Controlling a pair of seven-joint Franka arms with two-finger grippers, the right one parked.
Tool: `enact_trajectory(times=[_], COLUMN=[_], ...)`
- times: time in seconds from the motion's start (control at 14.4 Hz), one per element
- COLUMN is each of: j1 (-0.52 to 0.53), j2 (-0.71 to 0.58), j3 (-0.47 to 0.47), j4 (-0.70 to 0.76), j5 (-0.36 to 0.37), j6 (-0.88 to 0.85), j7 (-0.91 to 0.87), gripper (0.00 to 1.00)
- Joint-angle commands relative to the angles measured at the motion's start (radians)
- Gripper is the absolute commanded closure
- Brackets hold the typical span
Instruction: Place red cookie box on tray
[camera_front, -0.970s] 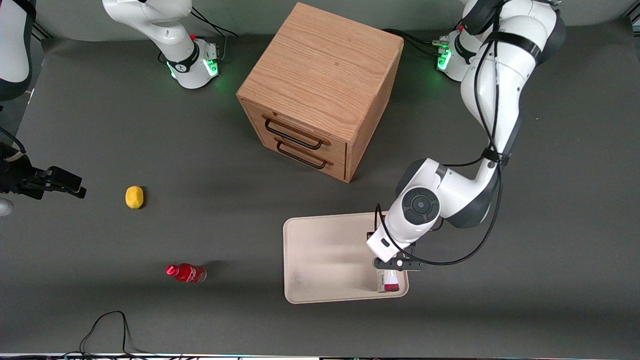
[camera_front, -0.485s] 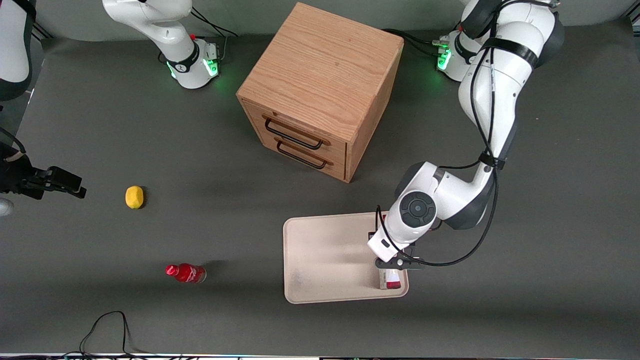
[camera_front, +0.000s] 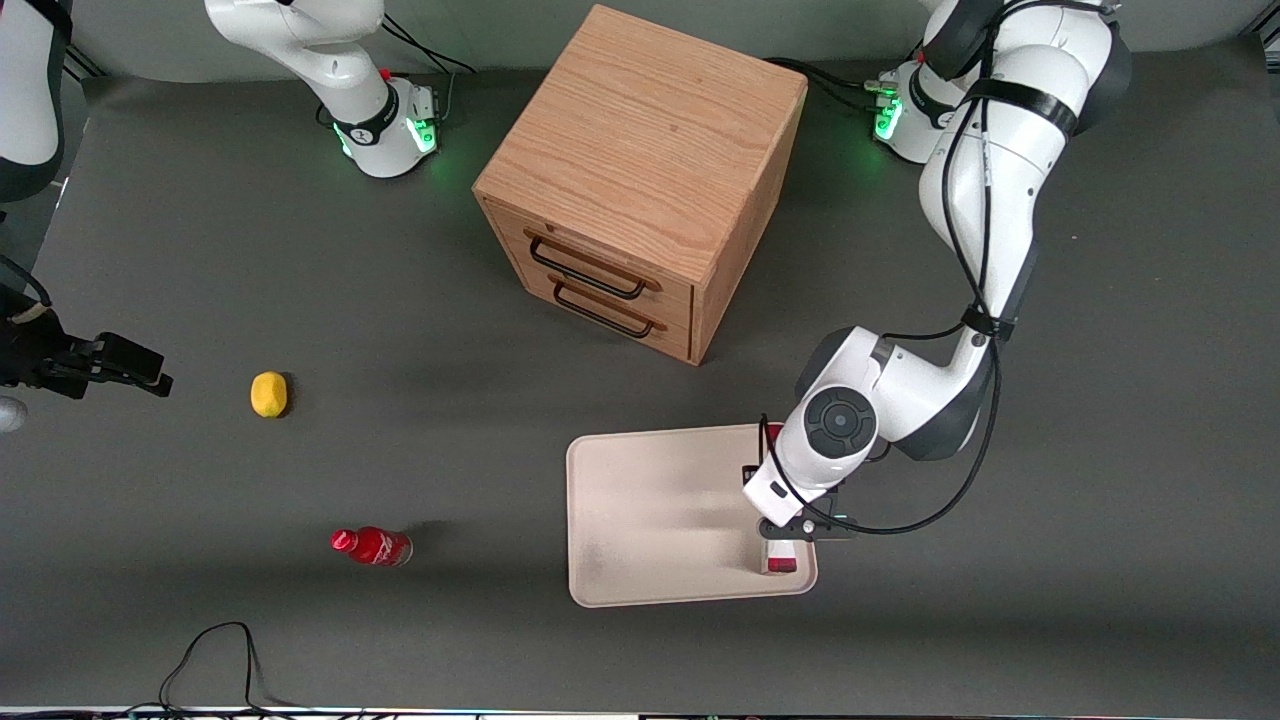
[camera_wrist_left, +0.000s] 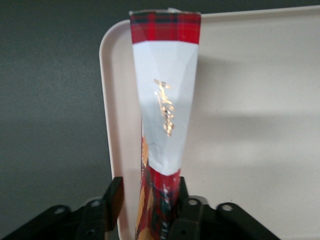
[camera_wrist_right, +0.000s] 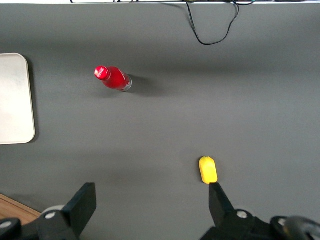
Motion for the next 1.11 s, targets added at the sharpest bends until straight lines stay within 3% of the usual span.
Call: enact_trajectory(times=[0.0, 0.35, 0.55, 1.04], j1=[-0.013, -0.003, 0.045, 0.227], j2=[-0.056, -0.200, -0.400, -0.735], j3=[0.025, 0.051, 0.112, 0.183], j4=[-0.064, -0.113, -0.262, -0.329], j5=[0.015, -0.025, -0.136, -0.195], j6=[0.030, -0.017, -0.030, -0.431], j7=[-0.021, -0.019, -0.002, 0.477], gripper=[0.00, 0.00, 0.00, 0.00])
